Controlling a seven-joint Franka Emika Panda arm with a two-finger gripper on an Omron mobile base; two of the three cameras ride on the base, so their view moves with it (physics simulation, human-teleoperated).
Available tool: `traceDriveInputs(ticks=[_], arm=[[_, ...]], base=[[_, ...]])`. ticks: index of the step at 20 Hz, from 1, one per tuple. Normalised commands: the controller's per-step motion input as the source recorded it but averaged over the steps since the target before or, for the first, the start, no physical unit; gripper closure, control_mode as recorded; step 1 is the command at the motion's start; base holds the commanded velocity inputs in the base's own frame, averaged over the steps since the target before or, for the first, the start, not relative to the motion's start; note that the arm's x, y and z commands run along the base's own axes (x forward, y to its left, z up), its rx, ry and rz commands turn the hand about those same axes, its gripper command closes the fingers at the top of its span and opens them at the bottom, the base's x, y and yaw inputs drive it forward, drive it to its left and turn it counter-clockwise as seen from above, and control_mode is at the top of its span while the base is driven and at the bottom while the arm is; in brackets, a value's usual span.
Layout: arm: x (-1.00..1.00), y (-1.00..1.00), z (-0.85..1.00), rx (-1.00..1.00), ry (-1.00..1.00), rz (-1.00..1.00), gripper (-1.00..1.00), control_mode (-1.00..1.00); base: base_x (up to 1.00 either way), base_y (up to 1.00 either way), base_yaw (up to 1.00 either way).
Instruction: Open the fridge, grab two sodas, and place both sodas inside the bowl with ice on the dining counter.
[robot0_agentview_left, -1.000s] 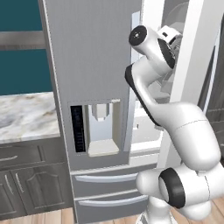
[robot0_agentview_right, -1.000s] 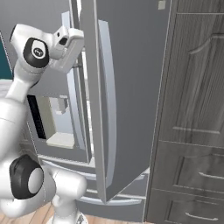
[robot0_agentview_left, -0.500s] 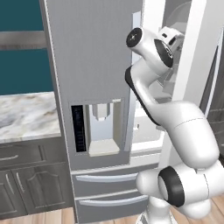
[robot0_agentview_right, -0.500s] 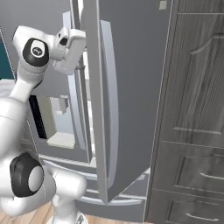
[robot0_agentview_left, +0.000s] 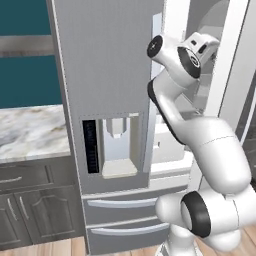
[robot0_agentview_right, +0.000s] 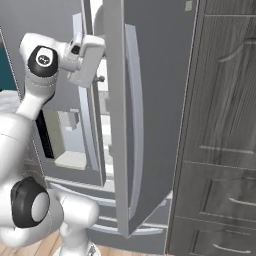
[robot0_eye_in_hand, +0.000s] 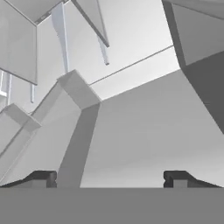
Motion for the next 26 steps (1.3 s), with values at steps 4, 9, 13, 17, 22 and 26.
traceDriveInputs(ticks=[4, 9, 13, 17, 22, 26], arm=[[-0.12, -1.00, -0.08, 0.00, 0.00, -0.06, -1.00, -1.00], [-0.01, -1.00, -0.01, 0.00, 0.01, -0.04, -1.00, -1.00], [0.12, -1.00, 0.00, 0.00, 0.03, 0.00, -1.00, -1.00], [0.13, -1.00, 0.00, 0.00, 0.03, 0.00, -1.00, -1.00], [0.16, -1.00, 0.00, 0.00, 0.05, 0.00, -1.00, -1.00], [0.22, -0.92, 0.00, 0.01, 0.07, 0.00, -1.00, -1.00]], base=[[0.00, 0.00, 0.00], [0.00, 0.00, 0.00], [0.00, 0.00, 0.00], [0.00, 0.00, 0.00], [0.00, 0.00, 0.00], [0.00, 0.00, 0.00]])
